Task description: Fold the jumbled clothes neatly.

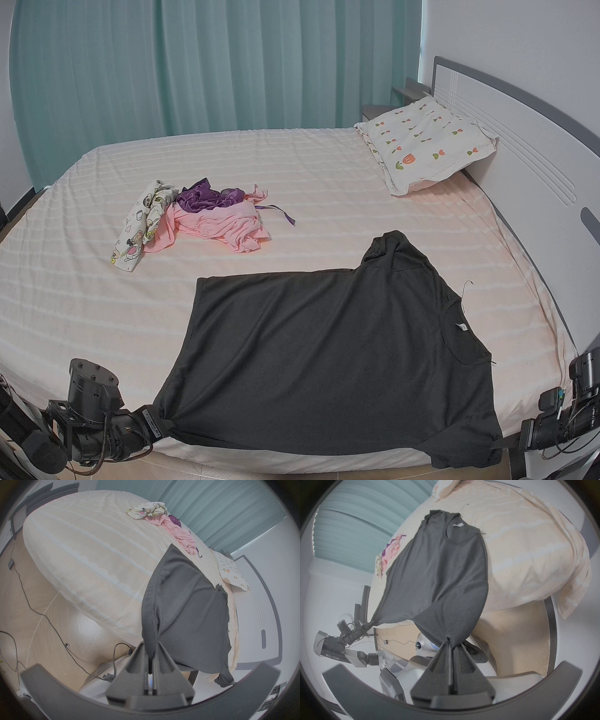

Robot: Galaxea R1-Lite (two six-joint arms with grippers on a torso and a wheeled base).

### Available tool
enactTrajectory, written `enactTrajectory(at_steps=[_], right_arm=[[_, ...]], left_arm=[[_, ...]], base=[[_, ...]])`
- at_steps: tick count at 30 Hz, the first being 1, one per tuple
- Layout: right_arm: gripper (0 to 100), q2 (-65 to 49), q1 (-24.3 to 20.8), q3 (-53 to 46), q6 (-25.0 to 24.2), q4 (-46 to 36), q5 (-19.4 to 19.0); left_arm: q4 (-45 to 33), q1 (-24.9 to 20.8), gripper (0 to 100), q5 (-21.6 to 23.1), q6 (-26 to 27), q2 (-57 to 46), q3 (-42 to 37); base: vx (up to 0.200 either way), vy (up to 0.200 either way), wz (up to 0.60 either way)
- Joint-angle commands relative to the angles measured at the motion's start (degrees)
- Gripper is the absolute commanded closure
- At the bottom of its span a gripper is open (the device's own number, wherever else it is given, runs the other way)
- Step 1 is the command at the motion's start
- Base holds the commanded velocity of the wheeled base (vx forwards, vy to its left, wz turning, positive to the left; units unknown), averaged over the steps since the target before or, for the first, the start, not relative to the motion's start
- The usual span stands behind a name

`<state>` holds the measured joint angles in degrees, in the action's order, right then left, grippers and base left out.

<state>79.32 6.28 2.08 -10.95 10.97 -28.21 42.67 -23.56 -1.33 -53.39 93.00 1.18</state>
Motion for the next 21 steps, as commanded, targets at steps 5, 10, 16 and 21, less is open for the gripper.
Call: enactTrajectory(at_steps=[5, 10, 16, 21], right_arm=[[100, -5.5, 0.1, 5.8, -0.6, -0.1, -0.8], [100, -5.6, 0.0, 11.5, -5.2, 0.2, -0.9], [100, -3.9, 0.0, 17.5, -8.9, 0.3, -1.6], [100, -1.5, -0.4, 21.2, -9.0, 0.3, -1.8]], left_arm=[[0.0, 0.4, 100, -0.3, -0.6, -0.8, 2.0], [0.0, 0.8, 100, -0.8, -2.8, -2.3, 3.0], [-0.1, 0.8, 100, -0.1, -2.9, -2.3, 3.6], [-0.1, 1.7, 100, -0.3, -3.8, -0.6, 5.1]], base=[[0.000, 0.000, 0.00], [0.000, 0.000, 0.00], [0.000, 0.000, 0.00], [0.000, 0.000, 0.00]])
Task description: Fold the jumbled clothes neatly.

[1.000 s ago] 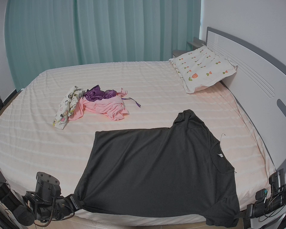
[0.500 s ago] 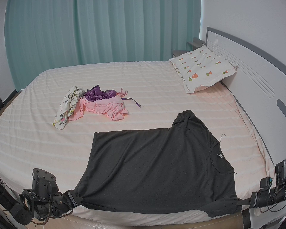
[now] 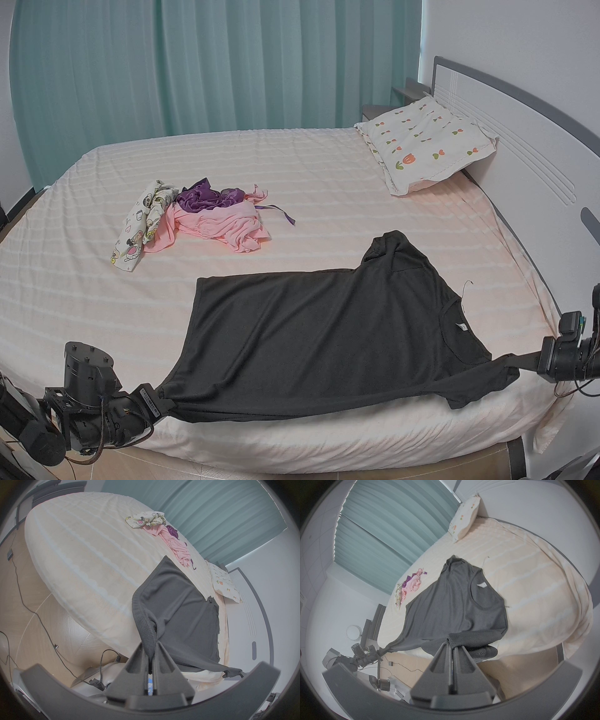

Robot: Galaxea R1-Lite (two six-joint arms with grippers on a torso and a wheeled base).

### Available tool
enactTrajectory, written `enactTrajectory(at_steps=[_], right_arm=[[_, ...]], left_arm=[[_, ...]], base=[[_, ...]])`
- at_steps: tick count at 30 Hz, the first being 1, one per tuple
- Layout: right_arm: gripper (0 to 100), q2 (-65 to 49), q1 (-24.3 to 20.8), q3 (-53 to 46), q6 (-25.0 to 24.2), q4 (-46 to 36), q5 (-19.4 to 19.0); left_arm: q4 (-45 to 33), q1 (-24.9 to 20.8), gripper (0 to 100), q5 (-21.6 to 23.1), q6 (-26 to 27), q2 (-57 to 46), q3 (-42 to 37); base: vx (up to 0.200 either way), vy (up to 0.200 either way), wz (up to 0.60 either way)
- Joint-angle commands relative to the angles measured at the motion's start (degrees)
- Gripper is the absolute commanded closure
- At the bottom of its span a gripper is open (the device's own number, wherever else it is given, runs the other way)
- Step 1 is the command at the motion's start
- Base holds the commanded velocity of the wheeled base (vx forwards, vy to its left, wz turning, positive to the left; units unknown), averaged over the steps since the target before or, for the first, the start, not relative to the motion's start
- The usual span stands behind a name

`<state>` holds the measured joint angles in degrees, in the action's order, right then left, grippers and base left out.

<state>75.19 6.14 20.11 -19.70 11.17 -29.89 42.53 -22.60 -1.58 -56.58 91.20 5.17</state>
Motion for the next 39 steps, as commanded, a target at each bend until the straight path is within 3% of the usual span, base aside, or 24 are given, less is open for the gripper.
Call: enactTrajectory(at_steps=[1, 7, 12, 17, 30, 39], right_arm=[[100, 3.1, -0.3, 3.8, -0.3, 0.1, -0.2], [100, 6.4, -0.3, 6.7, -0.2, 0.2, -0.1], [100, 9.1, -0.3, 7.7, -0.2, 0.3, -0.1], [100, 11.1, -0.3, 8.1, -0.3, 1.1, -0.1], [100, 14.5, -0.3, 8.0, -0.4, 7.6, -0.1], [100, 13.1, 0.2, 6.5, -0.3, 8.0, -0.2]], left_arm=[[-0.1, 1.0, 100, 0.3, -1.3, 1.0, 1.2], [-0.5, 1.2, 100, 1.0, -3.7, 2.8, 2.3], [-4.3, 4.8, 100, 9.2, -7.9, 2.4, 6.4], [-13.4, 10.0, 100, 11.9, -8.8, 0.8, 13.0], [-28.2, 9.8, 100, 18.9, -6.1, -4.9, 13.5], [-29.1, 9.9, 100, 19.0, -4.9, -2.0, 13.6]], base=[[0.000, 0.000, 0.00], [0.000, 0.000, 0.00], [0.000, 0.000, 0.00], [0.000, 0.000, 0.00], [0.000, 0.000, 0.00], [0.000, 0.000, 0.00]])
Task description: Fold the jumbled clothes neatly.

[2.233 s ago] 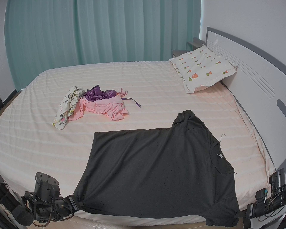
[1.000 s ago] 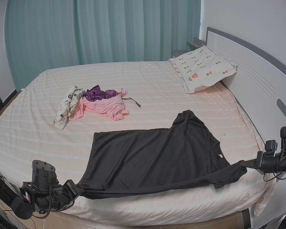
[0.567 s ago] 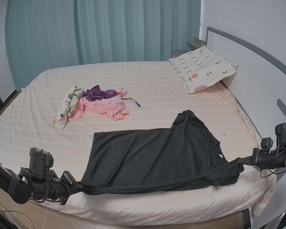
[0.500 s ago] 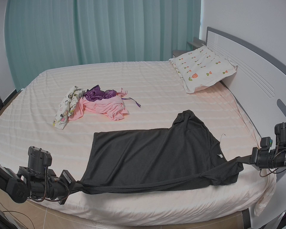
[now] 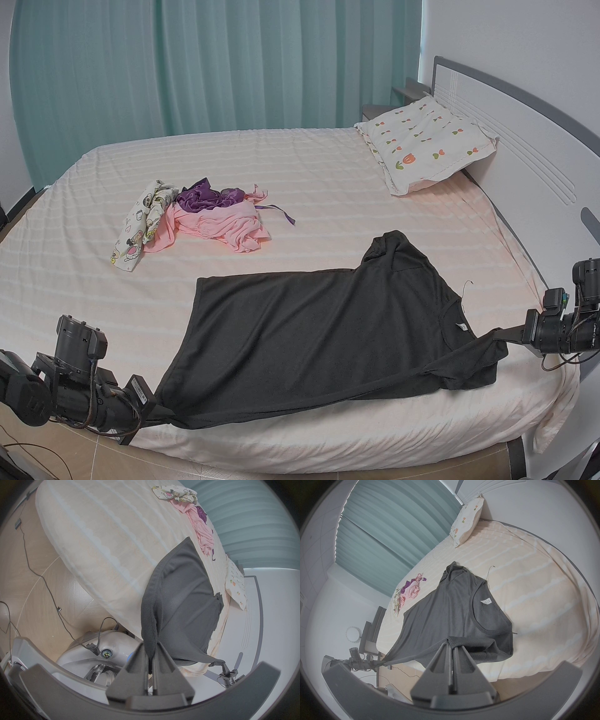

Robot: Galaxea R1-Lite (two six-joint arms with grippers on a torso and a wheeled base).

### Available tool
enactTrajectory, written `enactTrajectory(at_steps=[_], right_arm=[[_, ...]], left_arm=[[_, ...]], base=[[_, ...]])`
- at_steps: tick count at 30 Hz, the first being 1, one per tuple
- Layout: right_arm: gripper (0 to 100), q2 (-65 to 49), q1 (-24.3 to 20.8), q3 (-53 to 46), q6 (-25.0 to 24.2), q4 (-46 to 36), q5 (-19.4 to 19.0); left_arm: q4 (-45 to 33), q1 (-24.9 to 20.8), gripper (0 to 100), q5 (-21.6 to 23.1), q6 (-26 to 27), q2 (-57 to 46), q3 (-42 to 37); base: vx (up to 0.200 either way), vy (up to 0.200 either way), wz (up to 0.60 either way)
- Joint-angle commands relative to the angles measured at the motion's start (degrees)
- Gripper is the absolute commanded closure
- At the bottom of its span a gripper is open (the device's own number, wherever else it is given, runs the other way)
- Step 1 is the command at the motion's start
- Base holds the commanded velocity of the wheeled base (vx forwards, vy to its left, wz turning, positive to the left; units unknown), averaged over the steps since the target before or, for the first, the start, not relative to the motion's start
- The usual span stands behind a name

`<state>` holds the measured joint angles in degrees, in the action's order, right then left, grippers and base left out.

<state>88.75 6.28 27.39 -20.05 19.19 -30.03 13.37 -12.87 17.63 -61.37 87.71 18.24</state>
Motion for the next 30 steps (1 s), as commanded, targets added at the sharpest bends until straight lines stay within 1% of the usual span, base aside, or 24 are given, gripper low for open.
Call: enactTrajectory(at_steps=[1, 5, 6, 10, 17, 22, 26, 30], right_arm=[[100, -0.5, 0.0, -0.9, 0.1, 0.0, 0.0], [100, -0.6, 0.0, -0.5, 0.0, 0.1, -0.1], [100, -0.4, 0.0, -0.1, 0.0, 0.4, -0.1], [100, 0.6, -0.2, 0.7, 0.0, 2.3, 0.0], [100, 4.2, -0.5, 2.5, 0.0, 6.1, 0.0], [100, 9.3, -0.4, 5.0, -0.2, 9.3, 0.2], [100, 13.4, -0.6, 7.2, -1.8, 13.2, 0.2], [100, 18.1, -2.1, 9.8, -3.9, 17.2, 0.6]], left_arm=[[0.2, 0.4, 100, -0.5, -0.2, 1.9, 1.2], [0.2, 2.2, 100, -0.6, -0.9, 2.0, 4.1], [0.3, 3.0, 100, -0.6, -1.9, 1.8, 5.2], [0.3, 3.2, 100, -0.6, -3.5, 2.4, 7.5], [0.6, 3.2, 100, -2.6, -4.7, 7.4, 10.6], [0.7, 3.2, 100, -2.7, -6.2, 11.3, 14.0], [0.7, 3.2, 100, -2.7, -7.3, 14.5, 16.5], [0.8, 3.3, 100, -2.7, -8.0, 17.7, 18.5]], base=[[0.000, 0.000, 0.00], [0.000, 0.000, 0.00], [0.000, 0.000, 0.00], [0.000, 0.000, 0.00], [0.000, 0.000, 0.00], [0.000, 0.000, 0.00], [0.000, 0.000, 0.00], [0.000, 0.000, 0.00]])
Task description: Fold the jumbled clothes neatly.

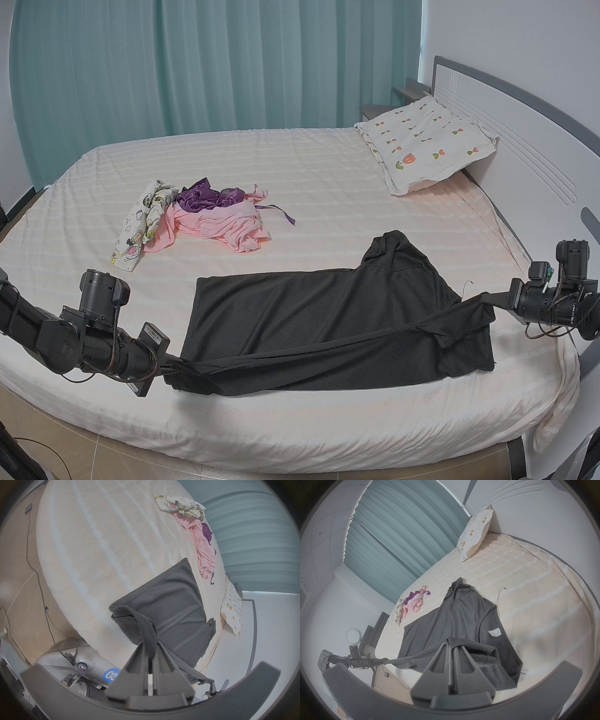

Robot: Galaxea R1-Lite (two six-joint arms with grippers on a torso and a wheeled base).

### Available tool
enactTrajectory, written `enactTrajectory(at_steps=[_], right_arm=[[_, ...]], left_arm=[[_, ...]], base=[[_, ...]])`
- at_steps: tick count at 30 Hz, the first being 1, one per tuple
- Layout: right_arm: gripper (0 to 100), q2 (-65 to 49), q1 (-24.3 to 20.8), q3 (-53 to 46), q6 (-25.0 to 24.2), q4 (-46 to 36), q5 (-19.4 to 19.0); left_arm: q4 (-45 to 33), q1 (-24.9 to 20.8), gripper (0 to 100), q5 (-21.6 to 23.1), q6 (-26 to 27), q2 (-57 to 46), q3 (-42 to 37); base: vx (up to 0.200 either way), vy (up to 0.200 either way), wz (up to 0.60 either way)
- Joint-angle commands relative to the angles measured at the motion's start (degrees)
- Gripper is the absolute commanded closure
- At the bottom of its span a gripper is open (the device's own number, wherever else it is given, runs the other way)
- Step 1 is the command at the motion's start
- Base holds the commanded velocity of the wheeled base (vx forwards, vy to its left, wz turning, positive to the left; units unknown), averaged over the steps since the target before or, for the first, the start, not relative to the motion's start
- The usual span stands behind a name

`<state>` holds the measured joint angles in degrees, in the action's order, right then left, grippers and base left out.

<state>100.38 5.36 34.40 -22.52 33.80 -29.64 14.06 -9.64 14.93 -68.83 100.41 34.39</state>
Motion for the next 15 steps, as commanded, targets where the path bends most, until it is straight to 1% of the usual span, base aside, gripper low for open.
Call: enactTrajectory(at_steps=[1, 3, 5, 9, 15], right_arm=[[100, 7.5, -1.4, 3.3, -1.7, 3.3, 0.2], [100, 8.7, -1.7, 4.1, -1.8, 4.1, 0.3], [100, 11.1, -2.0, 5.8, -1.9, 4.9, 1.1], [100, 13.5, -2.5, 7.6, -2.0, 4.9, 1.9], [100, 16.3, -2.6, 9.6, -2.4, 5.0, 3.0]], left_arm=[[0.4, 0.1, 100, 0.0, -0.5, 5.5, 2.6], [1.0, 0.0, 100, 0.0, -0.6, 6.0, 3.0], [3.2, 0.1, 100, 0.0, -1.0, 7.1, 3.1], [6.2, 0.1, 100, -0.2, -2.8, 8.7, 3.4], [10.1, 0.1, 100, -1.6, -4.3, 11.0, 4.4]], base=[[0.000, 0.000, 0.00], [0.000, 0.000, 0.00], [0.000, 0.000, 0.00], [0.000, 0.000, 0.00], [0.000, 0.000, 0.00]])
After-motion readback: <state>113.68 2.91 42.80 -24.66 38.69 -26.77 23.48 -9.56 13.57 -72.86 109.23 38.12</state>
